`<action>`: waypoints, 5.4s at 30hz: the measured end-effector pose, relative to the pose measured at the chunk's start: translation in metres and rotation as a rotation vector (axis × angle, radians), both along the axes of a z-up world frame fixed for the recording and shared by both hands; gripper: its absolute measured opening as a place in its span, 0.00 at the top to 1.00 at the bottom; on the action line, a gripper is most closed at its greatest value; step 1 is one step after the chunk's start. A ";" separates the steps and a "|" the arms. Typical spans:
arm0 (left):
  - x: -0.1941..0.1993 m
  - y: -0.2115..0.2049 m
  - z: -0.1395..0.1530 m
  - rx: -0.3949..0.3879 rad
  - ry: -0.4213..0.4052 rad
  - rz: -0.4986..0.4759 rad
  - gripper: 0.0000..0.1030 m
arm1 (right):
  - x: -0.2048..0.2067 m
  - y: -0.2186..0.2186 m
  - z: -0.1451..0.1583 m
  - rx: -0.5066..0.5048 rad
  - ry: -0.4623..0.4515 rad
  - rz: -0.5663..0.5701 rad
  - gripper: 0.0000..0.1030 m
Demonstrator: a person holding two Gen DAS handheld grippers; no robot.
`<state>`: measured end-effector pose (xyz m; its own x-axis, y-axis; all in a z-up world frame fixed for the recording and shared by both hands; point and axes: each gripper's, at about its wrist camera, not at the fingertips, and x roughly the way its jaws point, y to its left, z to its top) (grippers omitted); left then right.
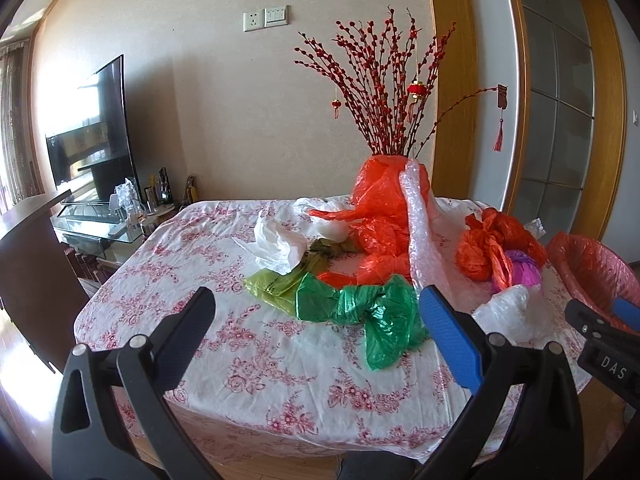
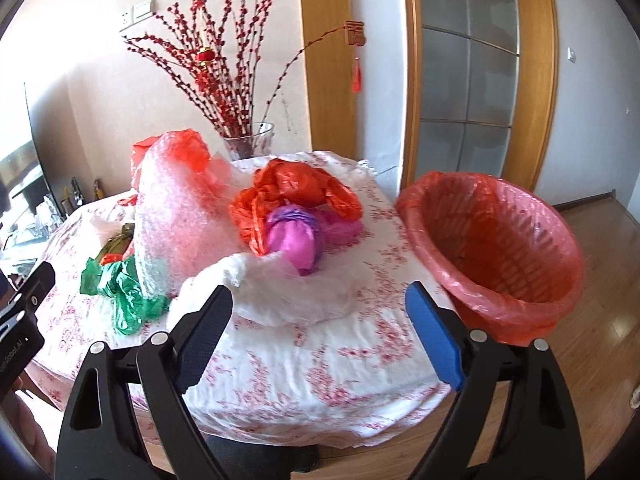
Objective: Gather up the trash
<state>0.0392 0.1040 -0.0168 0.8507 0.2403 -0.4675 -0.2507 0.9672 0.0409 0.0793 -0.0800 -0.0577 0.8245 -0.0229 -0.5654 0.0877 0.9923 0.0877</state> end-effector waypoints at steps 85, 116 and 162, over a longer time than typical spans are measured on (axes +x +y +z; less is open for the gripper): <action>0.085 -0.098 0.073 -0.172 -0.009 -0.506 0.92 | 0.011 -0.102 0.015 0.067 -0.045 -0.141 0.67; 0.138 -0.290 0.018 -0.240 0.156 -0.825 0.92 | 0.020 -0.234 0.021 0.092 -0.057 -0.371 0.67; 0.093 -0.079 -0.002 -0.052 0.074 -0.298 0.50 | 0.053 -0.099 -0.001 0.011 0.010 -0.037 0.46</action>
